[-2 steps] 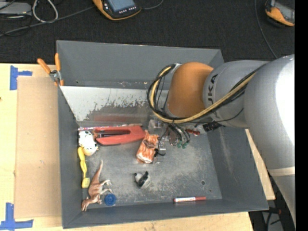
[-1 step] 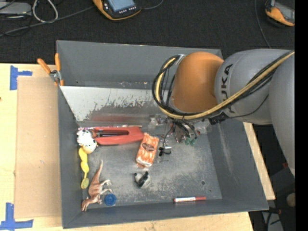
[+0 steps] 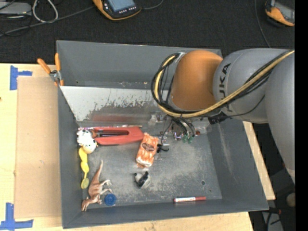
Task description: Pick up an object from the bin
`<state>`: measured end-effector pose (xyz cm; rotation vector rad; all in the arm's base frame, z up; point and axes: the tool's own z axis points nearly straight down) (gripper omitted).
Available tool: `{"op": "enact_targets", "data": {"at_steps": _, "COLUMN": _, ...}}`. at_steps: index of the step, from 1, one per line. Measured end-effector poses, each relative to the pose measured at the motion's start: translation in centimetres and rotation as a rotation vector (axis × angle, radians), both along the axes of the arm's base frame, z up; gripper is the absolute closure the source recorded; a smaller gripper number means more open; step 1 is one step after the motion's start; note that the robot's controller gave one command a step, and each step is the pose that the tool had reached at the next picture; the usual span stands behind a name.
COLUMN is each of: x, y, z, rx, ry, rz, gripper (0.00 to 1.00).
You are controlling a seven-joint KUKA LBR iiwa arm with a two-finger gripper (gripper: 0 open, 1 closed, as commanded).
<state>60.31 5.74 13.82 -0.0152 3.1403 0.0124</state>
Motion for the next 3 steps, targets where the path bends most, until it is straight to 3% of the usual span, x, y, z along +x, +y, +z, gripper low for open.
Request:
{"op": "enact_targets", "data": {"at_steps": 1, "x": -0.1, "y": 0.1, "z": -3.6, "rx": 0.0, "ry": 0.006, "rz": 0.096, "gripper": 0.0}}
{"op": "enact_targets", "data": {"at_steps": 2, "x": -0.8, "y": -1.4, "z": -6.9, "rx": 0.001, "ry": 0.005, "rz": 0.199, "gripper": 0.0}}
{"op": "enact_targets", "data": {"at_steps": 3, "x": -0.1, "y": 0.1, "z": -6.6, "rx": 0.001, "ry": -0.008, "rz": 0.393, "gripper": 1.0}}
